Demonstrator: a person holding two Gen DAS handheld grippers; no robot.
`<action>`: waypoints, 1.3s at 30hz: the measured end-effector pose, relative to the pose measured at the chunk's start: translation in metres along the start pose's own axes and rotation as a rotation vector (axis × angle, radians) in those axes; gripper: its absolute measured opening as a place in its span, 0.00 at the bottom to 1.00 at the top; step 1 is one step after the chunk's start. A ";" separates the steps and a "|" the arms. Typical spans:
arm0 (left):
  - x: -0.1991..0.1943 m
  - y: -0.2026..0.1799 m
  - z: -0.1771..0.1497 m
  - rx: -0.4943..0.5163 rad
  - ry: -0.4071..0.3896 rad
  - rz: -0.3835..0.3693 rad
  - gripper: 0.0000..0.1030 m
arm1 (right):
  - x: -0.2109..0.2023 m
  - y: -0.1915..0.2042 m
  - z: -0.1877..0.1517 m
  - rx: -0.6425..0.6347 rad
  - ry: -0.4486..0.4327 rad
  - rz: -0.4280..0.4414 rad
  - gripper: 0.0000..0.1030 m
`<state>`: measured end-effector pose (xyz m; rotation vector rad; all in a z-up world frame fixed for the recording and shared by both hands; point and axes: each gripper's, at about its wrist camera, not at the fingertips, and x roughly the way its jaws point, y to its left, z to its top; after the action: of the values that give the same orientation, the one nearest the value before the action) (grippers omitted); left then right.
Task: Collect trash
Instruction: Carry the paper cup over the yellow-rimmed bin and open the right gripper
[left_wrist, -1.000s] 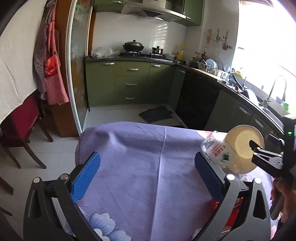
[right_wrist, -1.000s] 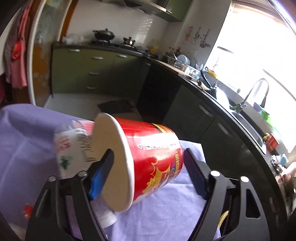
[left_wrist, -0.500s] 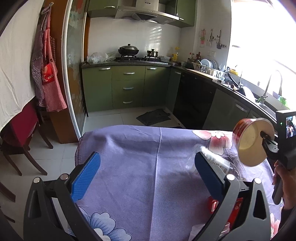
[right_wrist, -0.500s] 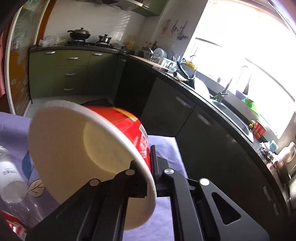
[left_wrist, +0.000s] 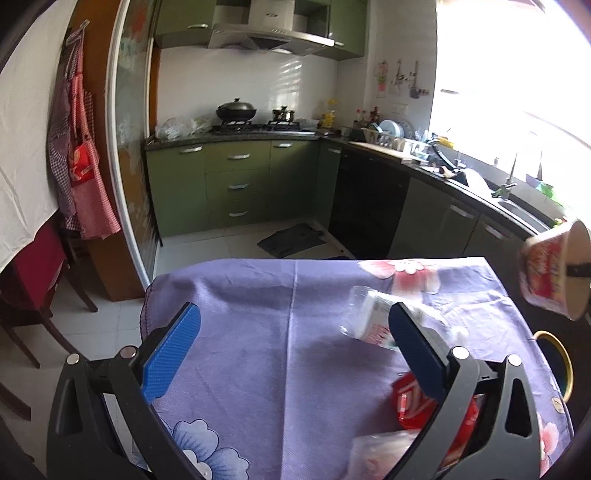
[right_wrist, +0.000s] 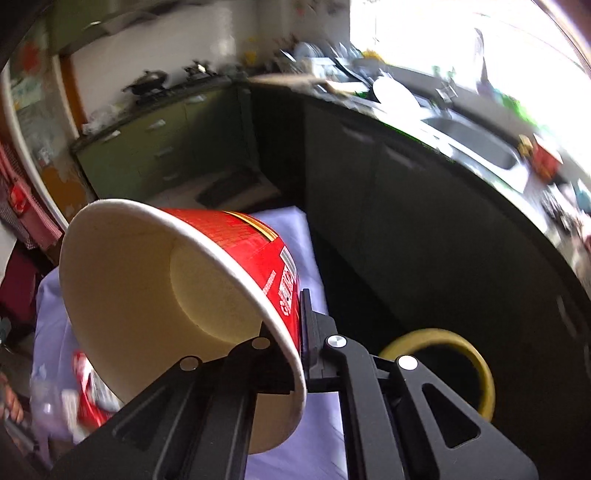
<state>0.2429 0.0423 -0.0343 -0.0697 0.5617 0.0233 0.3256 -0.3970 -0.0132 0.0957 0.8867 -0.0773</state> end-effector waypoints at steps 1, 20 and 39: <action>-0.006 -0.003 0.001 0.005 -0.008 -0.007 0.94 | -0.010 -0.028 -0.007 0.029 0.038 -0.018 0.03; -0.098 -0.066 -0.033 0.151 0.010 -0.102 0.94 | 0.071 -0.233 -0.121 0.258 0.454 -0.113 0.04; -0.103 -0.077 -0.048 0.191 0.105 -0.079 0.94 | -0.051 -0.186 -0.152 0.185 0.246 0.059 0.35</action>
<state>0.1338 -0.0385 -0.0152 0.0939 0.6634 -0.1113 0.1571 -0.5633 -0.0788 0.3090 1.1205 -0.0941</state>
